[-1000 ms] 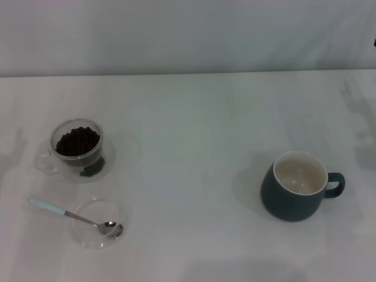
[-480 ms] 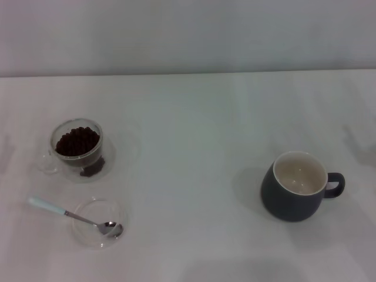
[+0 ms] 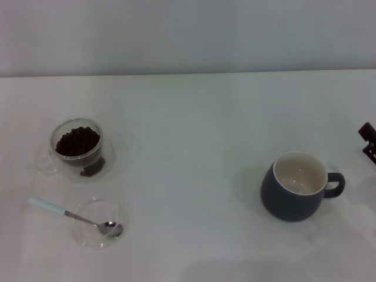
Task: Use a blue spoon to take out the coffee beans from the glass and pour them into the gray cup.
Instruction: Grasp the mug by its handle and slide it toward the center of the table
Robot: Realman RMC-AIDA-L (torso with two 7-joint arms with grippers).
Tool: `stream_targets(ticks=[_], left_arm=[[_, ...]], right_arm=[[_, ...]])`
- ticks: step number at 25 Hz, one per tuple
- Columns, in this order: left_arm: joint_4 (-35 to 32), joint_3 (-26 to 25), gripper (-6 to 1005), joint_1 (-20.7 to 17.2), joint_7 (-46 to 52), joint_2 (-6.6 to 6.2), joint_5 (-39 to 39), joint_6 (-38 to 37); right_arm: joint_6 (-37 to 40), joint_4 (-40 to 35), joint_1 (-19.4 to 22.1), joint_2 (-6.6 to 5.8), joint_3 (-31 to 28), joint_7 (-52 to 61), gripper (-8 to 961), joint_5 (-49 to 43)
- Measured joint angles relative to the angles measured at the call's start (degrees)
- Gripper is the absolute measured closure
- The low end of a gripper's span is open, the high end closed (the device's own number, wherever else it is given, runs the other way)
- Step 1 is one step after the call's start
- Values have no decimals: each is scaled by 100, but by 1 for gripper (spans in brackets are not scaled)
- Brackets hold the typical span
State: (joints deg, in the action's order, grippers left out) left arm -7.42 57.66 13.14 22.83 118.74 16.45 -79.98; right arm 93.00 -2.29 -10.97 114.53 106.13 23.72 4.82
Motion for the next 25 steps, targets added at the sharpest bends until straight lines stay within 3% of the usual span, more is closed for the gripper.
stream_targets(ticks=[5, 14, 25], left_arm=[[-201, -23, 124, -151, 111, -19, -8, 6], [-207, 5, 124, 120, 394, -134, 126, 262], [-217, -13, 123, 309, 395, -271, 184, 508]], right_arm=[[247, 203, 103, -1, 107, 215, 142, -120], [206, 566, 249, 31, 296, 233, 141, -174], [-1130, 156, 176, 62, 350, 227, 142, -509]])
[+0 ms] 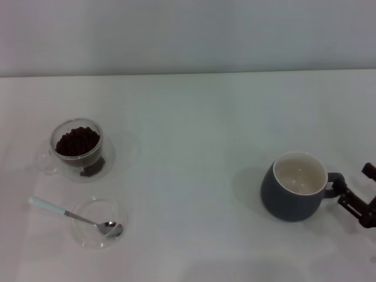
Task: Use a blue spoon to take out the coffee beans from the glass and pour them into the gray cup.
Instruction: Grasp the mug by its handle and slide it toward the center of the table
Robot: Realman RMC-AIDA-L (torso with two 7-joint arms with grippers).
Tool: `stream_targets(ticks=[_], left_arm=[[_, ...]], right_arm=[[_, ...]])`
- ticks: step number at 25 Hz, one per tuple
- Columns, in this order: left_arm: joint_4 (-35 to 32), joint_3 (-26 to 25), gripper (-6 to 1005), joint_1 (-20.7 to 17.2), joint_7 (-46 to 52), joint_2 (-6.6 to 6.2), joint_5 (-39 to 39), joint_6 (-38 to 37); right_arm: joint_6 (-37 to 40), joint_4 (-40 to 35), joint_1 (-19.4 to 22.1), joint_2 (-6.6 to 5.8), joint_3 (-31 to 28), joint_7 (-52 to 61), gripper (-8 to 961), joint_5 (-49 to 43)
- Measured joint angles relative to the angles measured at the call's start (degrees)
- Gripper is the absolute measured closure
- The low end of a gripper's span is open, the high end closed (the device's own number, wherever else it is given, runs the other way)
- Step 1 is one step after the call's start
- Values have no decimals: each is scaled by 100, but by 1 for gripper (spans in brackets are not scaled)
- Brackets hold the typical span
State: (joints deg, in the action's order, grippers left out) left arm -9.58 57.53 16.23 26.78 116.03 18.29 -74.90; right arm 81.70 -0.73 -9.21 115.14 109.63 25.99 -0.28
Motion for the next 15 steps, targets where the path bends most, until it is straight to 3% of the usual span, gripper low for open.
stream_targets(ticks=[15], left_arm=[[1, -10, 123, -118, -11, 109, -8, -21]], right_arm=[[-569, -206, -22, 5, 103, -244, 141, -73]])
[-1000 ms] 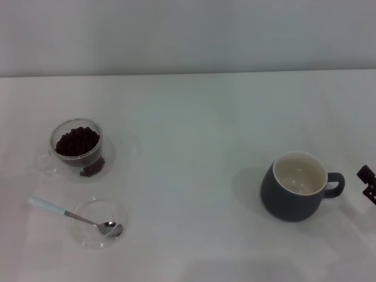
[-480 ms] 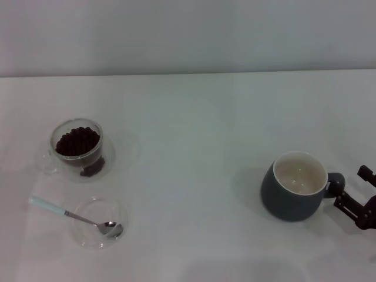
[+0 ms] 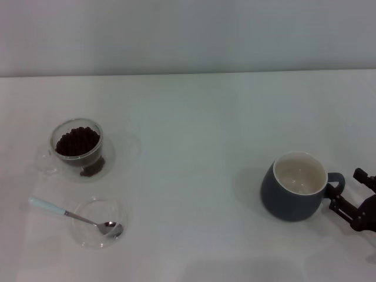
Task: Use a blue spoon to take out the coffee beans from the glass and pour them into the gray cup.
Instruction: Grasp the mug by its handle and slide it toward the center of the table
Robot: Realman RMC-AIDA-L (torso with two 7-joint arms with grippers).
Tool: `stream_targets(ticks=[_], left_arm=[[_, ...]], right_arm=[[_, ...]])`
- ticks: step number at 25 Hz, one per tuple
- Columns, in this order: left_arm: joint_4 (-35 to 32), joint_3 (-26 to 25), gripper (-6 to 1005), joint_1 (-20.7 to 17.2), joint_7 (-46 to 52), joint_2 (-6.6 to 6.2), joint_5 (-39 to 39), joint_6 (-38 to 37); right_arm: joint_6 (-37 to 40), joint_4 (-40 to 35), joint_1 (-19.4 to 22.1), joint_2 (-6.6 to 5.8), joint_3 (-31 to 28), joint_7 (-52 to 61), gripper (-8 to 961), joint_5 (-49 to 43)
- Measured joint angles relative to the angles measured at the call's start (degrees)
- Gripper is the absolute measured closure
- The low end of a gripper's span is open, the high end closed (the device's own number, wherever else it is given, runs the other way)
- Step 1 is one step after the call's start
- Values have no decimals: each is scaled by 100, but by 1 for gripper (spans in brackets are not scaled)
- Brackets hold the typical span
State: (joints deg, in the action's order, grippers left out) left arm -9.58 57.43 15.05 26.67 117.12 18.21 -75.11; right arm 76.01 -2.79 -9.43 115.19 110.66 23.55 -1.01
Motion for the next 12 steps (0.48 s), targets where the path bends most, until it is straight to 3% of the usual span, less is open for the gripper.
stream_targets(ticks=[12], left_arm=[[0, -14, 123, -92, -12, 67, 8, -13]], right_arm=[[-525, -332, -41, 3, -42, -81, 142, 58]])
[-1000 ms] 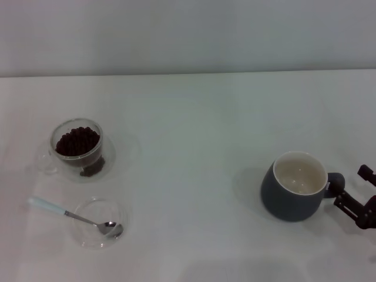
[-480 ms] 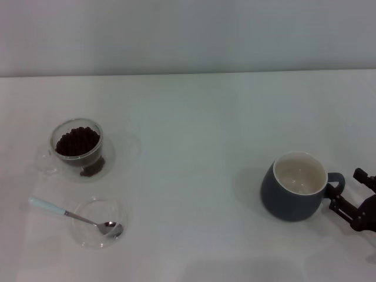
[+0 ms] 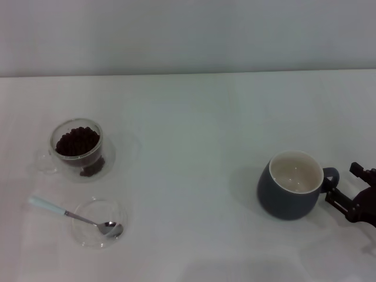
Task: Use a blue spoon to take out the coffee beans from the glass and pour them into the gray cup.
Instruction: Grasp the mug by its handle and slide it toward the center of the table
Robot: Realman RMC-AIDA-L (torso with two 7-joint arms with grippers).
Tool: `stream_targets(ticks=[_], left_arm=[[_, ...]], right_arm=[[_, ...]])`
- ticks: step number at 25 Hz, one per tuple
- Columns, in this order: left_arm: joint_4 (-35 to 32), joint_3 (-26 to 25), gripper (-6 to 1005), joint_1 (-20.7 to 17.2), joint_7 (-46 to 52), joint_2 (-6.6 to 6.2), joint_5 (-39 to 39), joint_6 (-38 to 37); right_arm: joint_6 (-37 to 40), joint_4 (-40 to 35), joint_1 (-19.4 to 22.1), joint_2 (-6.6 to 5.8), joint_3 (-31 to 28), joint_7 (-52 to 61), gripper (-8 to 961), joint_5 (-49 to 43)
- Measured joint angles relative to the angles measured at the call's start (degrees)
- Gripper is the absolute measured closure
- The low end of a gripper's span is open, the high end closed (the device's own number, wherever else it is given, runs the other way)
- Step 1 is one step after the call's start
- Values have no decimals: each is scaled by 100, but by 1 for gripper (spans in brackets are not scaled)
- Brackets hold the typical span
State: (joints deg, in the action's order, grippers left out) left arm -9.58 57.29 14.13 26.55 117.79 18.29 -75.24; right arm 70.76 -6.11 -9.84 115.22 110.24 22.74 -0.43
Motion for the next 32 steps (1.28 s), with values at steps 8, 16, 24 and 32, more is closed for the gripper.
stream_targets(ticks=[8, 16, 24, 32], left_arm=[[-25, 1, 124, -7, -20, 33, -42, -17], [-115, 1, 124, 17, -13, 65, -49, -18], [-113, 1, 124, 20, -1, 95, -54, -18], [-85, 27, 124, 23, 7, 115, -54, -17]], right_arm=[[-103, -58, 2, 0, -24, 28, 329, 115], [-233, -75, -67, 2, -29, 9, 367, 243], [-486, -224, -115, 10, 34, 37, 405, 204], [-498, -485, -101, 18, 222, 168, 524, 197]])
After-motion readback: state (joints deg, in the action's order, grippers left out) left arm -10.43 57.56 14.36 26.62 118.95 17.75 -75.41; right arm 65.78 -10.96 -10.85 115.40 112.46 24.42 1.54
